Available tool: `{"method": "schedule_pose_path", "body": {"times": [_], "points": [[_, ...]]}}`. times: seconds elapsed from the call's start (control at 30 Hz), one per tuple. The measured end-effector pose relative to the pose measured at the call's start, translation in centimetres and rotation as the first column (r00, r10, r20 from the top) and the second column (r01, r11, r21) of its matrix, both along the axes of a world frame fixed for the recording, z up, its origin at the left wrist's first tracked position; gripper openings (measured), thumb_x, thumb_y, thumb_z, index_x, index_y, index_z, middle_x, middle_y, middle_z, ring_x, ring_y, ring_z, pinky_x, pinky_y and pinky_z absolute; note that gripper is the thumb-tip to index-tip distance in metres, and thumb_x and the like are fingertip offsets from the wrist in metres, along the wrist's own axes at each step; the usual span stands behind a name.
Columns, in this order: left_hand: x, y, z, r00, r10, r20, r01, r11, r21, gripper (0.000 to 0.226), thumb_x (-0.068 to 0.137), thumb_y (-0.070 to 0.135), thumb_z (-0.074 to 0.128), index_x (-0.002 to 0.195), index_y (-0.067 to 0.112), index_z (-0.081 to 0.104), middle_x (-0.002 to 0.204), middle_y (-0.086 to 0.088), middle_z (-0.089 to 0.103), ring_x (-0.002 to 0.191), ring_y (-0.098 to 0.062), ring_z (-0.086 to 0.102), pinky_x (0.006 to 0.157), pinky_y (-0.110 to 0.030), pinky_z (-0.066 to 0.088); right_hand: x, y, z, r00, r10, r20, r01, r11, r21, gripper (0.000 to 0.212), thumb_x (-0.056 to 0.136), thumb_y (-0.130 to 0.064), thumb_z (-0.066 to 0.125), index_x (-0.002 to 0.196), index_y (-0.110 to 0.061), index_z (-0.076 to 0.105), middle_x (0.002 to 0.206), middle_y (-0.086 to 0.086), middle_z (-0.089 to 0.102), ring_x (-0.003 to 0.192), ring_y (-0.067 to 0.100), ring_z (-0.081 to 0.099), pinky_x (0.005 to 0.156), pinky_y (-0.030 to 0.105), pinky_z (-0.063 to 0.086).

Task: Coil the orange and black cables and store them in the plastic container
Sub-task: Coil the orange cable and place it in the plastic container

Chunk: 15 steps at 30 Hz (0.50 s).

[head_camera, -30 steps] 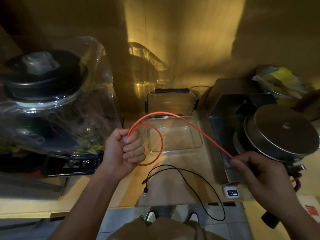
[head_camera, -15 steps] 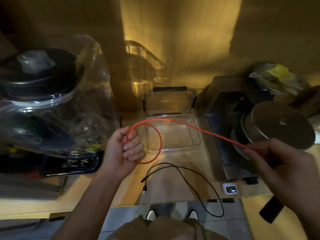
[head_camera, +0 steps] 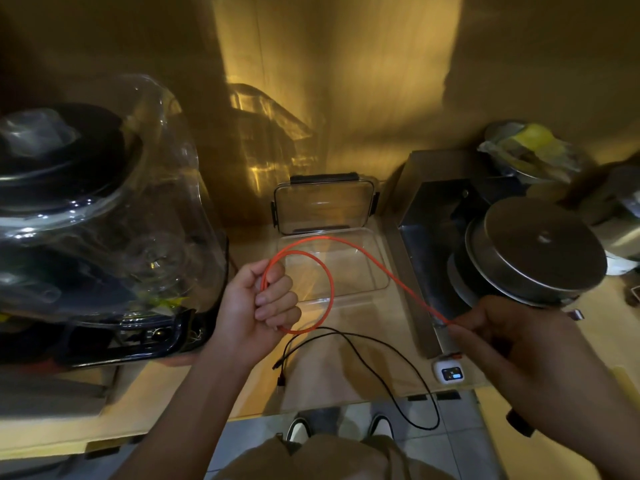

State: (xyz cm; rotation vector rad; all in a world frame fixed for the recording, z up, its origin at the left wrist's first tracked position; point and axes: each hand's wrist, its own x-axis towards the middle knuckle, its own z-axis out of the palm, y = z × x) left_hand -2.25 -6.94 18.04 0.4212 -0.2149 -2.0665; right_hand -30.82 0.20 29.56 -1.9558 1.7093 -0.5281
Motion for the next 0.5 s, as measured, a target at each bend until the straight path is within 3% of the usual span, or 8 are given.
{"method": "schedule_pose_path", "body": {"times": [0.13, 0.27, 0.4, 0.5], "points": [[0.0, -0.2, 0.0, 0.998, 0.040, -0.048, -0.040, 0.999, 0.004, 0.038, 0.100, 0.031, 0.029, 0.071, 0.015, 0.047, 0.043, 0.007, 0.039, 0.038, -0.005, 0.022, 0.037, -0.018, 0.025, 1.4, -0.4, -1.2, 0.988, 0.107, -0.114, -0.097, 0.991, 0.088, 0.017, 0.085, -0.043, 0.059, 0.072, -0.031, 0.059, 0.053, -0.007, 0.063, 0.051, 0.010, 0.059, 0.047, 0.028, 0.044], [0.1, -0.1, 0.2, 0.994, 0.095, -0.061, -0.094, 0.995, 0.013, 0.036, 0.101, 0.032, 0.029, 0.076, 0.016, 0.049, 0.047, 0.007, 0.038, 0.042, -0.004, 0.021, 0.042, -0.018, 0.025, 2.5, -0.8, -2.3, 0.967, 0.203, -0.156, -0.180, 0.972, 0.149, 0.021, 0.087, -0.049, 0.054, 0.077, -0.031, 0.059, 0.057, -0.028, 0.057, 0.056, 0.002, 0.055, 0.046, 0.018, 0.032], [0.2, -0.1, 0.6, 0.990, 0.135, -0.052, -0.134, 0.991, 0.019, 0.033, 0.100, 0.031, 0.033, 0.078, 0.015, 0.053, 0.050, 0.007, 0.039, 0.045, -0.005, 0.022, 0.045, -0.019, 0.027, 3.3, -0.9, -3.0, 0.950, 0.269, -0.161, -0.239, 0.953, 0.187, 0.018, 0.090, -0.047, 0.057, 0.079, -0.033, 0.059, 0.059, -0.037, 0.054, 0.058, -0.002, 0.054, 0.047, 0.015, 0.025], [0.3, -0.1, 0.8, 0.988, 0.124, -0.093, -0.123, 0.992, 0.013, 0.033, 0.101, 0.030, 0.033, 0.081, 0.014, 0.053, 0.052, 0.006, 0.040, 0.045, -0.005, 0.025, 0.046, -0.020, 0.030, 3.7, -1.1, -3.0, 0.935, 0.310, -0.171, -0.278, 0.942, 0.186, 0.019, 0.091, -0.050, 0.054, 0.080, -0.035, 0.057, 0.056, -0.026, 0.056, 0.055, 0.001, 0.052, 0.048, 0.016, 0.030]]}}
